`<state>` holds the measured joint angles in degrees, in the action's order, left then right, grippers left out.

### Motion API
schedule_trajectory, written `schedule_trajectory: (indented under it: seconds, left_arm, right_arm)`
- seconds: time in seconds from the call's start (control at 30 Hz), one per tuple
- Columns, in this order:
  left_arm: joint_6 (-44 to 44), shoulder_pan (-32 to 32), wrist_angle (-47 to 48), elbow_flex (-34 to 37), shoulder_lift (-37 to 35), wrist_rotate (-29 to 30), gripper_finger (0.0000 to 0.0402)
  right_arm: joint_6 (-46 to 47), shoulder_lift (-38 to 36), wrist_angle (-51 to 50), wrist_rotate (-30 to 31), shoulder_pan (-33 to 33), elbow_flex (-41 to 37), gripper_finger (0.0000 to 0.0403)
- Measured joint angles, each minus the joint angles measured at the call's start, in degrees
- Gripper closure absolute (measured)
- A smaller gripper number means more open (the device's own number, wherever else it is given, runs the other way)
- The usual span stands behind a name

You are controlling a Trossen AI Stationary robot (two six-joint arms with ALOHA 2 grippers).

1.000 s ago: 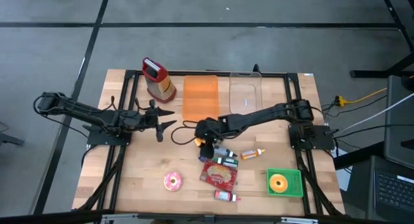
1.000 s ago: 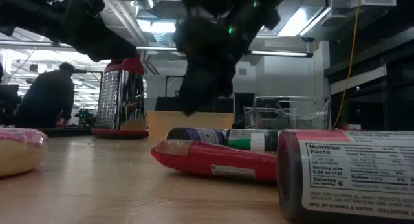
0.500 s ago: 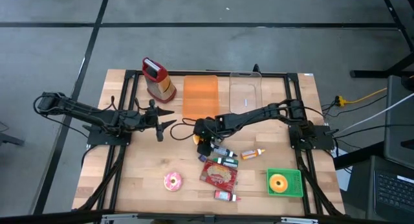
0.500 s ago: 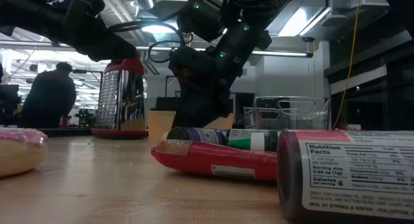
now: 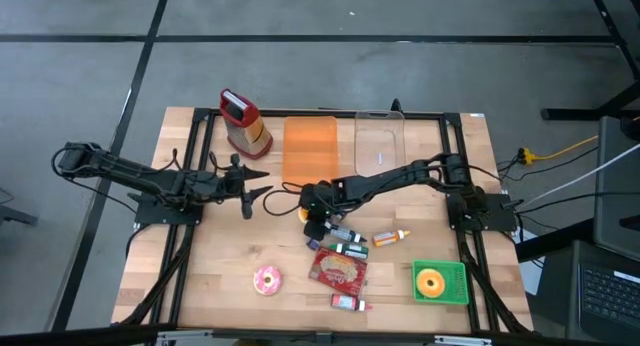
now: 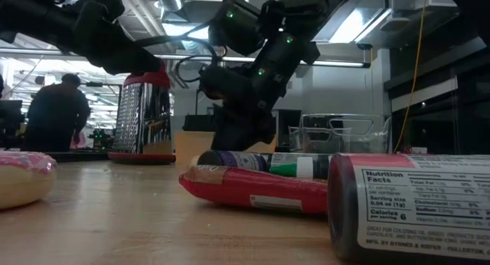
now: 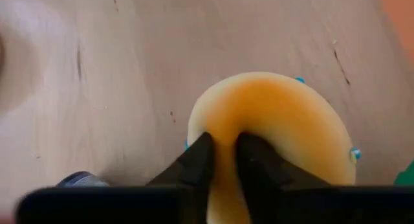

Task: Pick & Place Food Item
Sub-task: Put the blue rubber doughnut into the green bin

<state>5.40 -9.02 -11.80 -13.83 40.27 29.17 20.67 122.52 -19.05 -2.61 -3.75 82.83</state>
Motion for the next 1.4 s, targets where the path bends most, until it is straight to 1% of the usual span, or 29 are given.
schedule_trajectory:
  seconds: [0.07, 0.1, 0.27, 0.47, 0.6, 0.73, 0.87, 1.0, 1.2, 1.4]
  left_arm:
    - [0.0, 0.0, 0.0, 0.2, 0.0, 0.1, 0.0219]
    - [0.0, 0.0, 0.2, 0.3, 0.0, 0.5, 0.0219]
    - [0.0, 0.0, 0.0, 0.3, 0.0, 0.9, 0.0219]
    - [-0.1, 0.0, 0.0, 0.3, 0.0, 0.9, 0.0219]
    - [-0.6, 0.0, 0.0, 0.3, 0.0, 1.0, 0.0219]
    - [-0.7, 0.0, 0.0, 0.3, 0.0, 0.9, 0.0219]
    - [-1.2, 0.0, 0.0, 0.3, 0.0, 0.7, 0.0219]
    - [-1.1, 0.0, 0.0, 0.3, 0.0, 0.7, 0.0219]
    - [-1.1, 0.0, 0.0, 0.3, 0.0, -0.4, 0.0219]
    - [-1.1, 0.0, 0.0, 0.3, 0.0, -0.6, 0.0219]
  right_arm:
    - [0.0, 0.0, 0.2, -0.3, 0.0, 0.0, 0.0383]
    - [-0.1, 0.0, 0.5, -0.9, 0.0, 0.0, 0.0391]
    - [0.0, -1.0, 2.4, -2.7, 0.1, -0.1, 0.0393]
    - [-1.5, -5.9, 1.3, -3.0, -0.3, 1.6, 0.0398]
    - [-1.6, -11.5, -5.2, -2.7, -1.5, 1.9, 0.0399]
    - [1.7, -18.6, -16.6, 1.9, -4.4, 1.9, 0.0399]
    - [10.1, -25.0, -28.1, 7.7, -9.2, 1.9, 0.04]
    - [22.8, -28.8, -36.9, 12.8, -16.5, 1.9, 0.04]
    - [46.8, -29.3, -48.7, 18.9, -28.2, 1.9, 0.0401]
    - [68.5, -29.0, -55.6, 25.9, -38.2, 1.9, 0.0401]
